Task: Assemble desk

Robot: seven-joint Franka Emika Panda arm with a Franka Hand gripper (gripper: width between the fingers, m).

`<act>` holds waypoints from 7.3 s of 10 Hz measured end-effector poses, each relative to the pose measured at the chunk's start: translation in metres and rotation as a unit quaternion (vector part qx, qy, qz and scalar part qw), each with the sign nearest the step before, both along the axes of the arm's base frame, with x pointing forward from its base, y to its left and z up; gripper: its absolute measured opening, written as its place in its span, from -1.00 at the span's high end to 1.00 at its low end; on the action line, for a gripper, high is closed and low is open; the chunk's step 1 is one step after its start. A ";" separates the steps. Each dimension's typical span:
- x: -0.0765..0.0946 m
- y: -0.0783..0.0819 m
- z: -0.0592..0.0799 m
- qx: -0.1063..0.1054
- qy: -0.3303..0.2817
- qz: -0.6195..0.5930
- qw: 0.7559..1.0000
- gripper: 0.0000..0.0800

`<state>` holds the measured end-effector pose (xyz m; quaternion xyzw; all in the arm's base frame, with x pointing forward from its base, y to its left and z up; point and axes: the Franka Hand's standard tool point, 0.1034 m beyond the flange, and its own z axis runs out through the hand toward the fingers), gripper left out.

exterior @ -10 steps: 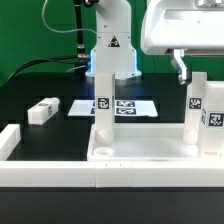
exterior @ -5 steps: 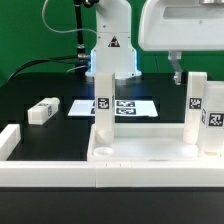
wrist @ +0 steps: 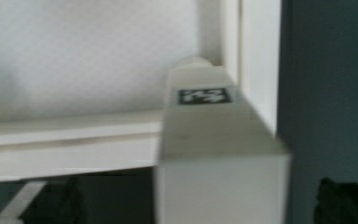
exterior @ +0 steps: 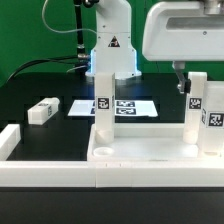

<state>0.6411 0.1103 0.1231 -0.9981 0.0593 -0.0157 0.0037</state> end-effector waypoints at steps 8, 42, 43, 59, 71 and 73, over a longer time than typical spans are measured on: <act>-0.002 0.003 -0.004 0.002 0.004 -0.187 0.982 0.28; 0.006 -0.010 -0.013 0.053 -0.033 -0.305 0.950 0.27; 0.006 -0.011 -0.013 0.055 -0.031 -0.344 0.937 0.27; -0.004 0.013 -0.019 0.078 -0.017 -0.407 0.910 -0.62; -0.007 -0.007 -0.032 0.055 -0.020 -0.468 0.882 0.28; 0.000 0.000 -0.032 0.069 0.017 -0.649 0.758 0.28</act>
Offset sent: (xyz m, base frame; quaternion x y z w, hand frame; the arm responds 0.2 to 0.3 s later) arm 0.0000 0.0000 0.0000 0.0000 0.0000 0.1296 0.9916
